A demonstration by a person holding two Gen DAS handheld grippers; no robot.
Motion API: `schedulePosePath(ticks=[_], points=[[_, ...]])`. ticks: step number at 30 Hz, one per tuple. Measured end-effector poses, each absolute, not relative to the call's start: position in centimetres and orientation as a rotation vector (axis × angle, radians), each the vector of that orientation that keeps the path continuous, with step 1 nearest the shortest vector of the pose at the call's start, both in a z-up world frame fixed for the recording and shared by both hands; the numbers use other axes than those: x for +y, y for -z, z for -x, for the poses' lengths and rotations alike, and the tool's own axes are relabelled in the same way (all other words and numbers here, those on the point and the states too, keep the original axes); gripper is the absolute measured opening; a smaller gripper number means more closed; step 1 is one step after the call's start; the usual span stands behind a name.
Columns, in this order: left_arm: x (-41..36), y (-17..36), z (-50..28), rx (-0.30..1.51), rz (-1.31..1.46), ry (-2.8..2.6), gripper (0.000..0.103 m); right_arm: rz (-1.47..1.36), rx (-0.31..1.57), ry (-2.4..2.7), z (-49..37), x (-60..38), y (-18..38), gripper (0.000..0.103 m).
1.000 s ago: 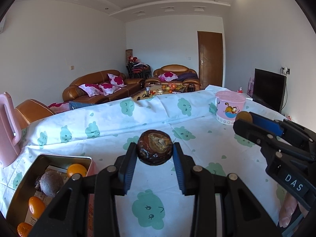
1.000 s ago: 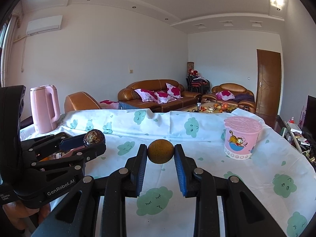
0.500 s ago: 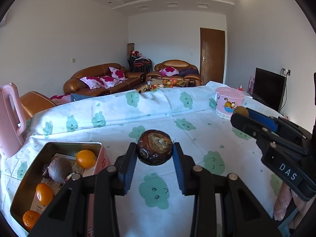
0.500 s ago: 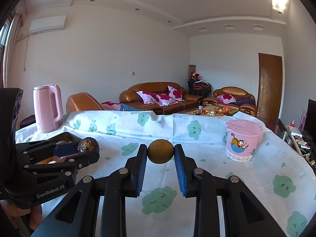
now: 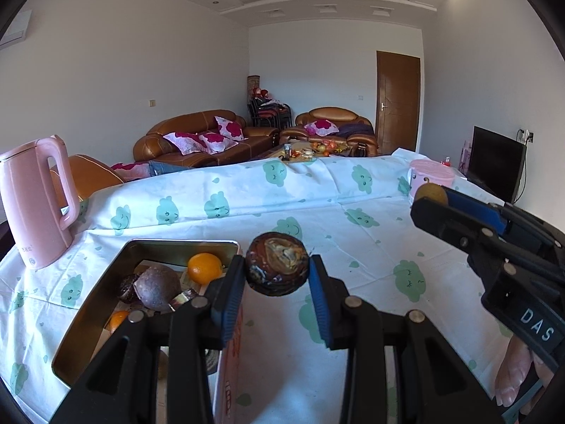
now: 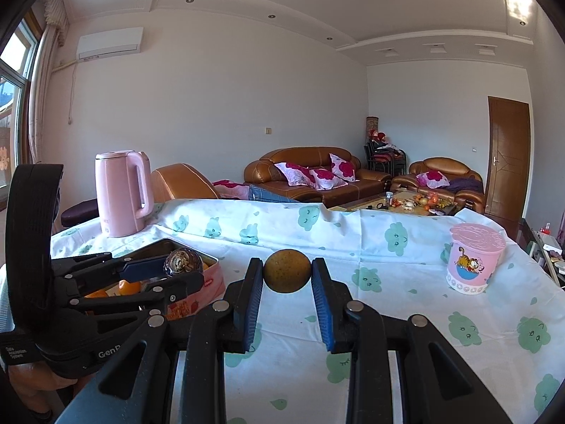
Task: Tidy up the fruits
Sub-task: 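Carry the brown fruit and the yellow fruit over the tin box with both tools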
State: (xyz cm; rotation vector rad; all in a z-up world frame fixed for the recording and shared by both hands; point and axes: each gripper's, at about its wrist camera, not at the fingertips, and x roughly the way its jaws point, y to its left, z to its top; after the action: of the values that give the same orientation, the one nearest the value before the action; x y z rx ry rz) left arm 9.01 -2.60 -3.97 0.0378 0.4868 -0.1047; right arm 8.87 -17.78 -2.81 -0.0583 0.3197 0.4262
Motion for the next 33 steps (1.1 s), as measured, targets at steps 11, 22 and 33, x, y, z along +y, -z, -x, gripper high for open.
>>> schedulePosePath(ticks=[11, 22, 33], points=[[1.4, 3.7, -8.1, 0.483, -0.026, 0.014, 0.038, 0.057, 0.332, -0.516, -9.1, -13.4, 2.1, 0.03], [5.2, 4.3, -7.3, 0.501, 0.005, -0.051, 0.038, 0.084, 0.341, -0.591, -8.9, -9.3, 2.3, 0.03], [8.2, 5.0, -7.1, 0.528, 0.031, -0.119, 0.038, 0.107, 0.361, -0.644, -8.8, -6.4, 2.9, 0.03]])
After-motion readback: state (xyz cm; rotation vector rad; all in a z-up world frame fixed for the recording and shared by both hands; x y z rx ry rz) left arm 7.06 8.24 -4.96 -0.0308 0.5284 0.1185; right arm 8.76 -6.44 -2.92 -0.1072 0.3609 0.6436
